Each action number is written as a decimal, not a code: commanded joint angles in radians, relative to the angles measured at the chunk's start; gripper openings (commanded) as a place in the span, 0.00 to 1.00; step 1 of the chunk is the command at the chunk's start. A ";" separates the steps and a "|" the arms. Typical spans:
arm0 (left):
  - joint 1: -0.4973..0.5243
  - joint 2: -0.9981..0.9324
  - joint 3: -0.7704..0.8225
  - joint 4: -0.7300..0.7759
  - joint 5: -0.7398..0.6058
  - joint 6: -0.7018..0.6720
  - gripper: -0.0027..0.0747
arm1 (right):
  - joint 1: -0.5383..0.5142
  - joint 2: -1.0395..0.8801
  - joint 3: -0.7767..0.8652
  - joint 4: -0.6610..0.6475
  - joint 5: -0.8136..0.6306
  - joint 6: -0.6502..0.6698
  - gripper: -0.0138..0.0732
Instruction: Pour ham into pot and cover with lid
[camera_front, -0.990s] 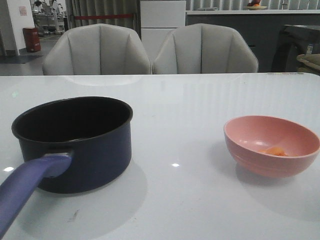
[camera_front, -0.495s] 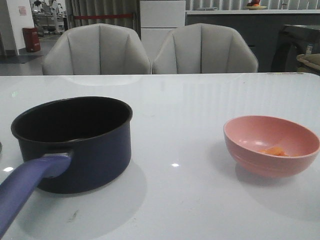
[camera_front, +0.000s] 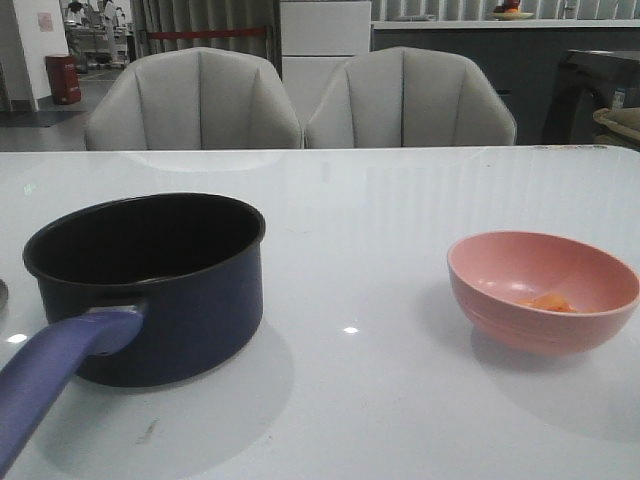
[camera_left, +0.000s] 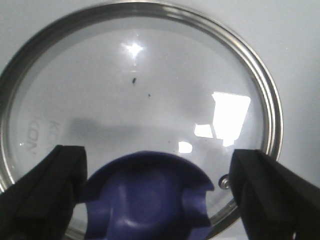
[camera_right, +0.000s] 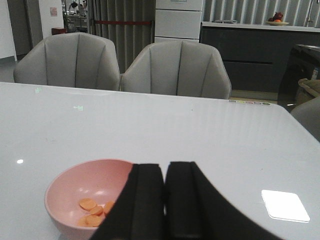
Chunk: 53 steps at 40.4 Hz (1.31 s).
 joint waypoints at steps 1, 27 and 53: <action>-0.004 -0.063 -0.049 -0.020 0.028 0.021 0.82 | -0.006 -0.020 0.011 -0.011 -0.087 -0.002 0.33; -0.135 -0.692 0.175 -0.009 -0.266 0.049 0.82 | -0.006 -0.020 0.011 -0.011 -0.087 -0.002 0.33; -0.284 -1.520 0.873 -0.034 -0.914 0.049 0.82 | -0.006 -0.019 0.011 -0.011 -0.087 -0.002 0.33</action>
